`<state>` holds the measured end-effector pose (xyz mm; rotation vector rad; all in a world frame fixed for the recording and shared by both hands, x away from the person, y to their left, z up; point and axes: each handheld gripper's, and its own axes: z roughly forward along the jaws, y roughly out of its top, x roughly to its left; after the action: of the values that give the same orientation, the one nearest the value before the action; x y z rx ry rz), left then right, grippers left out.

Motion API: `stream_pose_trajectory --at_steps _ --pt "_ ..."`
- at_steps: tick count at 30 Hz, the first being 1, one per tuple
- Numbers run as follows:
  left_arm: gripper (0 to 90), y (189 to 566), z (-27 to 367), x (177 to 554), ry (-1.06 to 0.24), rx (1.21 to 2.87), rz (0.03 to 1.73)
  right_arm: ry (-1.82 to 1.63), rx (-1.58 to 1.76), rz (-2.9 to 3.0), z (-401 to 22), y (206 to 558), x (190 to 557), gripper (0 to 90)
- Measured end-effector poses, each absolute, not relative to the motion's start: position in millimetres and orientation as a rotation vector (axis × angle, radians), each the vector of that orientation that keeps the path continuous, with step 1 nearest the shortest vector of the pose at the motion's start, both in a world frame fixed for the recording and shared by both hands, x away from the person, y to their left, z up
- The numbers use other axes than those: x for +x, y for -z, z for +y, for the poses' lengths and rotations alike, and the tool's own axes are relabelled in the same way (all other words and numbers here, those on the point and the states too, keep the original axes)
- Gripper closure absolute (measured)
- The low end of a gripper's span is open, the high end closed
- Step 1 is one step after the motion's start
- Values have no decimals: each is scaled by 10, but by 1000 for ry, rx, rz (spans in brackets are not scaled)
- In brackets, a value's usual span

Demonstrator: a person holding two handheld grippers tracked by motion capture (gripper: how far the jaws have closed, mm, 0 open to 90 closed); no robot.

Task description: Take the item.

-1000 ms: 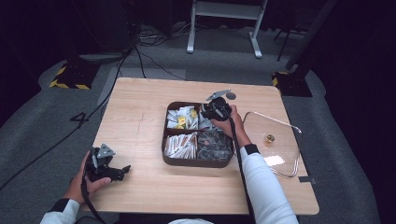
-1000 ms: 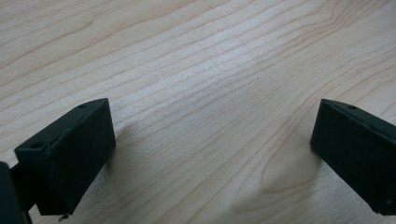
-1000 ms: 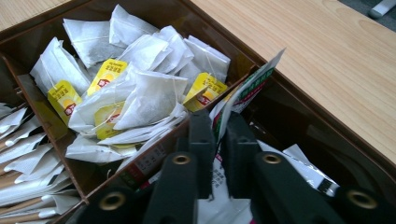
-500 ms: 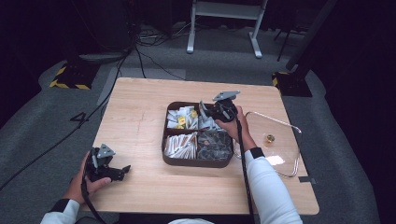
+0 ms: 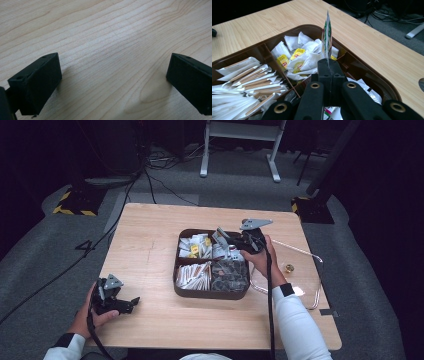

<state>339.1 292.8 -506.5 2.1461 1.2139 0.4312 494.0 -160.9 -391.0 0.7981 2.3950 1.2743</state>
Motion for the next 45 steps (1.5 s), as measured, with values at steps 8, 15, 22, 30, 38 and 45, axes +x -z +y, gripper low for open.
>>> stream_pose_trajectory --at_steps 8,15,22,30,38,45 --pt "2 5066 2926 3389 -428 2142 1217 -1308 777 2378 -1725 3846 4828 900" --pt "2 5065 2927 3391 -430 2145 1215 -1318 745 2382 -1802 3810 4708 900" --pt "2 5065 2928 3391 -431 2146 1214 -1326 700 2398 -1893 3774 4563 900" --pt "2 5067 2925 3389 -429 2141 1218 -1336 652 2427 -1959 3774 4376 900" --pt "2 5065 2927 3391 -430 2145 1215 -1348 597 2451 -1977 3766 4182 900" --pt "2 5066 2925 3389 -429 2142 1218 -1342 574 2488 -1994 3851 4051 900"
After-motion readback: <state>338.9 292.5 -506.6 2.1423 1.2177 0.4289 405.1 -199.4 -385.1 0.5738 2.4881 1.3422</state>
